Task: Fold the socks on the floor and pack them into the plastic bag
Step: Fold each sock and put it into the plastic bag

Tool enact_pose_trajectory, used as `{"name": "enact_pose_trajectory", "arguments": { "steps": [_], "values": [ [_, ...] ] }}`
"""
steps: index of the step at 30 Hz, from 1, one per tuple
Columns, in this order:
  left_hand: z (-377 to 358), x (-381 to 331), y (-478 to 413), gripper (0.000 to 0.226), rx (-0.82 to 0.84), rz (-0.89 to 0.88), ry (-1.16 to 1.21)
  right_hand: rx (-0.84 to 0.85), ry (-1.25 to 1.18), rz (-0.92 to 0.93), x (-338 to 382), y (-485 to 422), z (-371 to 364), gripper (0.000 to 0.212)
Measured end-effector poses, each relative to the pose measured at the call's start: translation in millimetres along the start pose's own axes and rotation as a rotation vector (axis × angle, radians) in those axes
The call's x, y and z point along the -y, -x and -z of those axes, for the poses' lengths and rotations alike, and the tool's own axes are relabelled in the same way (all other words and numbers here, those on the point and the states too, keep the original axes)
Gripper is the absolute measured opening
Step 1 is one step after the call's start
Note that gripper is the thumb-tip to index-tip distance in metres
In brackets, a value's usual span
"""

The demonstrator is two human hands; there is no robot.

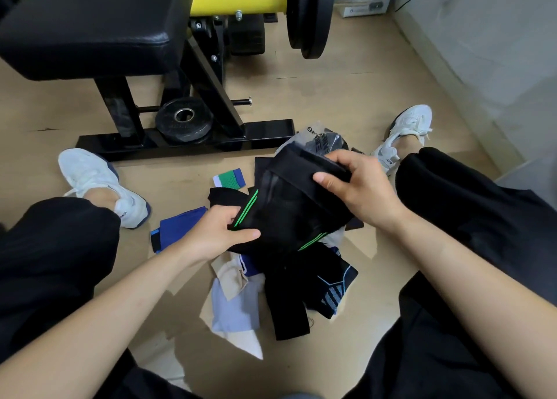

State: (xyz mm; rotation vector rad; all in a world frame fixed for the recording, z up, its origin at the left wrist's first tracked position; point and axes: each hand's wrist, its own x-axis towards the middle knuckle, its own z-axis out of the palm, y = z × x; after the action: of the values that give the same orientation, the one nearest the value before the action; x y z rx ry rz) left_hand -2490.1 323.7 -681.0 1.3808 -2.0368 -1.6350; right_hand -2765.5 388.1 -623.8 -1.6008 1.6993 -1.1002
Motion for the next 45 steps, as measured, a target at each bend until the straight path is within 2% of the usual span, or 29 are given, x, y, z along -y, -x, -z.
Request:
{"name": "enact_pose_trajectory", "arguments": {
  "steps": [4, 8, 10, 12, 17, 20, 22, 26, 31, 34, 37, 39, 41, 43, 45],
  "values": [
    [0, 9, -2, 0.014, 0.024, 0.014, -0.005, -0.126, -0.051, -0.072, -8, -7, 21, 0.005],
    [-3, 10, -2, 0.027, 0.023, 0.022, -0.03, -0.199, -0.013, -0.133, -21, -14, 36, 0.02],
    [-5, 10, -3, 0.015, 0.002, 0.043, -0.004, -0.226, 0.023, -0.177, -29, -16, 38, 0.022],
    [-6, 8, -3, 0.008, -0.047, 0.076, 0.072, -0.235, 0.055, -0.232, -37, -17, 37, 0.014],
    [-3, -1, -4, 0.01, -0.192, 0.153, 0.29, -0.127, 0.063, -0.279, -44, -14, 28, 0.008],
    [-4, -11, -3, 0.015, -0.237, 0.157, 0.417, -0.023, 0.04, -0.212, -40, -9, 17, 0.035],
    [-7, -20, 0, 0.017, -0.242, 0.142, 0.489, 0.024, 0.081, -0.164, -33, -4, 5, 0.043],
    [-15, -32, 3, 0.021, -0.225, 0.118, 0.567, 0.163, 0.01, -0.02, -21, 12, -28, 0.039],
    [-21, -40, 9, 0.021, -0.207, 0.073, 0.648, 0.217, 0.007, -0.012, -11, 23, -59, 0.048],
    [-22, -44, 13, 0.024, -0.165, 0.04, 0.692, 0.226, -0.085, -0.058, -5, 26, -65, 0.054],
    [-24, -51, 19, 0.031, -0.12, 0.002, 0.687, 0.277, -0.168, -0.101, 0, 29, -66, 0.062],
    [-26, -52, 20, 0.031, -0.167, -0.01, 0.645, 0.325, -0.204, -0.109, 3, 31, -65, 0.067],
    [-25, -49, 18, 0.026, -0.247, -0.022, 0.563, 0.352, -0.24, -0.118, 2, 31, -63, 0.062],
    [-21, -45, 17, 0.022, -0.265, -0.037, 0.508, 0.294, -0.231, -0.09, 0, 29, -60, 0.048],
    [-17, -44, 17, 0.022, -0.227, -0.066, 0.442, 0.147, -0.113, -0.008, -6, 23, -54, 0.041]
  ]
}}
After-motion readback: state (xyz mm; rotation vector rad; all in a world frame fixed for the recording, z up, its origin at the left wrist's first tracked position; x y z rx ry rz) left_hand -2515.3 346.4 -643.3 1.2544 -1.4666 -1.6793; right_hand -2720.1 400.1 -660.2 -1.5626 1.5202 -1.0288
